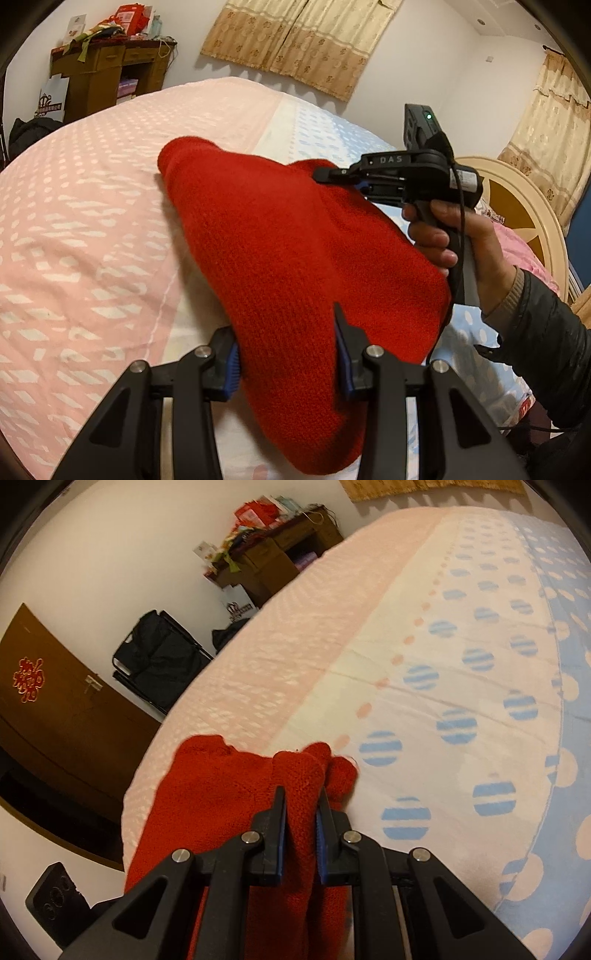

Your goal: Fold small clothes

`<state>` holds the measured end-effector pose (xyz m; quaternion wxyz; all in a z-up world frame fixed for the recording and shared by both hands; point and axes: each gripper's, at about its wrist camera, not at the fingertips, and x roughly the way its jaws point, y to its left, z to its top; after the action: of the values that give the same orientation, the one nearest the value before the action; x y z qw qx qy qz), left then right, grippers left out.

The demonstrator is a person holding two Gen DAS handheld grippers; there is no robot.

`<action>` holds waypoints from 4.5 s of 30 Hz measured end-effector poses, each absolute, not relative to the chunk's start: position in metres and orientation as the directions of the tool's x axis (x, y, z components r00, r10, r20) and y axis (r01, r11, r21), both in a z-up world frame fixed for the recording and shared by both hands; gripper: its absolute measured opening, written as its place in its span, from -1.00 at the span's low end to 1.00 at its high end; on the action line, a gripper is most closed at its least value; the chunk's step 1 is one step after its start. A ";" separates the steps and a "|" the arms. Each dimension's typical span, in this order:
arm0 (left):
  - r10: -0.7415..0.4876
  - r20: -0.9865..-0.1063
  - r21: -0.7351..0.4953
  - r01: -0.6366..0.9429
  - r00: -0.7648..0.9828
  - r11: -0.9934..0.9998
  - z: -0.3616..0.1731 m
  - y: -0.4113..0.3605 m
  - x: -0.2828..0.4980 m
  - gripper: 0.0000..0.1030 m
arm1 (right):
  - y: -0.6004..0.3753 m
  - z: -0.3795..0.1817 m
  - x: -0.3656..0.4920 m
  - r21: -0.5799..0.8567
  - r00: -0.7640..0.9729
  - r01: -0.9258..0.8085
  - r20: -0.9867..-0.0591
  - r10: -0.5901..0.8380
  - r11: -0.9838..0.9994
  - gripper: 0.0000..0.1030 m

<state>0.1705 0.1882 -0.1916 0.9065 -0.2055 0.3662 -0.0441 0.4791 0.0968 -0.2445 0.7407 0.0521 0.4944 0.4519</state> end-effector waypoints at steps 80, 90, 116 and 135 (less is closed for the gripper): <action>0.131 -0.657 -0.096 -0.256 0.742 0.962 -0.178 0.177 0.139 1.00 | -0.012 -0.235 0.344 0.428 0.231 -0.609 -0.710 0.666 0.667 -0.03; 0.146 -0.513 -0.035 -0.191 0.846 0.981 -0.110 0.135 0.097 1.00 | -0.054 -0.164 0.270 0.218 0.486 -0.654 -0.612 0.623 0.724 0.04; 0.129 -0.394 -0.011 -0.145 0.910 0.989 -0.073 0.104 0.066 1.00 | -0.095 -0.087 0.190 0.046 0.678 -0.663 -0.387 0.625 0.747 0.12; 0.143 -0.422 0.022 -0.148 0.895 0.989 -0.068 0.098 0.067 1.00 | -0.102 -0.080 0.172 0.029 0.703 -0.662 -0.322 0.634 0.749 0.14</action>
<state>0.0673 0.0977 -0.0679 0.9734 -0.0052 0.2165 0.0746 0.1721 -0.1024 -0.0796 0.9216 -0.0444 0.1580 0.3517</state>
